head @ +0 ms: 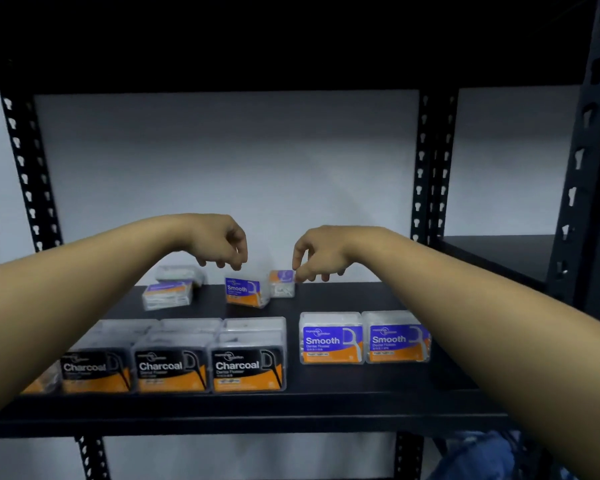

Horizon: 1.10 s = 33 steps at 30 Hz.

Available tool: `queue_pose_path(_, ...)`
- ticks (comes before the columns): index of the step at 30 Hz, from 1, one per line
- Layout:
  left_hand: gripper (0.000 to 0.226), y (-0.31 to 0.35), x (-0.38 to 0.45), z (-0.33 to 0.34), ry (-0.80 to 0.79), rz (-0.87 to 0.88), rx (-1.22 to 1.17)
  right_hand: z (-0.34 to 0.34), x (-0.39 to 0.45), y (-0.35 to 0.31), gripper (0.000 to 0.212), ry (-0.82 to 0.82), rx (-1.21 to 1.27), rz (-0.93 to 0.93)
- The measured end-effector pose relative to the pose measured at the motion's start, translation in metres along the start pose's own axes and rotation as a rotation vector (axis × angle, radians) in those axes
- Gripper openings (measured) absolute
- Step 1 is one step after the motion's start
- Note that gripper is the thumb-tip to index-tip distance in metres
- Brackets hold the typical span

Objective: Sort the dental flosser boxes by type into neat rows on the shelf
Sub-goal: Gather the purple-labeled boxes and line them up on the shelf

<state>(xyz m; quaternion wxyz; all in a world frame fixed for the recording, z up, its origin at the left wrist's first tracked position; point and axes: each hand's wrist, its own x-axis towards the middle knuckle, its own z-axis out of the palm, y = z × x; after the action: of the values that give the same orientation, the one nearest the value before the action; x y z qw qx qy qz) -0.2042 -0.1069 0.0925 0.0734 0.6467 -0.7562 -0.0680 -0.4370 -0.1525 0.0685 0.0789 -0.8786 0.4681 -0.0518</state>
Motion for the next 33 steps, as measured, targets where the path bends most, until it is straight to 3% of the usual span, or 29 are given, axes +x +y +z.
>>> queue_pose_path(6, 0.042, -0.023, 0.018, 0.009, -0.003, 0.068, 0.194, 0.006, 0.038, -0.008, 0.030, 0.044, -0.119, 0.109)
queue_pose_path(11, 0.063, -0.034, 0.045, 0.021, -0.038, 0.154, 0.215, 0.015, 0.067, -0.007, 0.037, 0.048, -0.279, 0.119)
queue_pose_path(15, 0.063, -0.041, 0.062, 0.032, -0.079, 0.205, 0.225, 0.024, 0.086, -0.011, 0.041, 0.038, -0.298, 0.204)
queue_pose_path(18, 0.047, -0.051, 0.069, 0.039, -0.039, 0.284, 0.199, 0.037, 0.101, -0.013, 0.050, 0.054, -0.308, 0.336)
queue_pose_path(21, 0.036, -0.061, 0.075, 0.040, 0.024, 0.328, 0.179, 0.047, 0.112, -0.015, 0.060, 0.056, -0.209, 0.461)
queue_pose_path(26, 0.037, -0.071, 0.085, 0.046, 0.032, 0.349, 0.123, 0.057, 0.138, -0.015, 0.076, -0.143, 0.173, 0.659)
queue_pose_path(33, 0.042, -0.067, 0.097, 0.047, -0.016, 0.354, 0.297, 0.050, 0.152, -0.004, 0.058, -0.211, 0.312, 0.665)
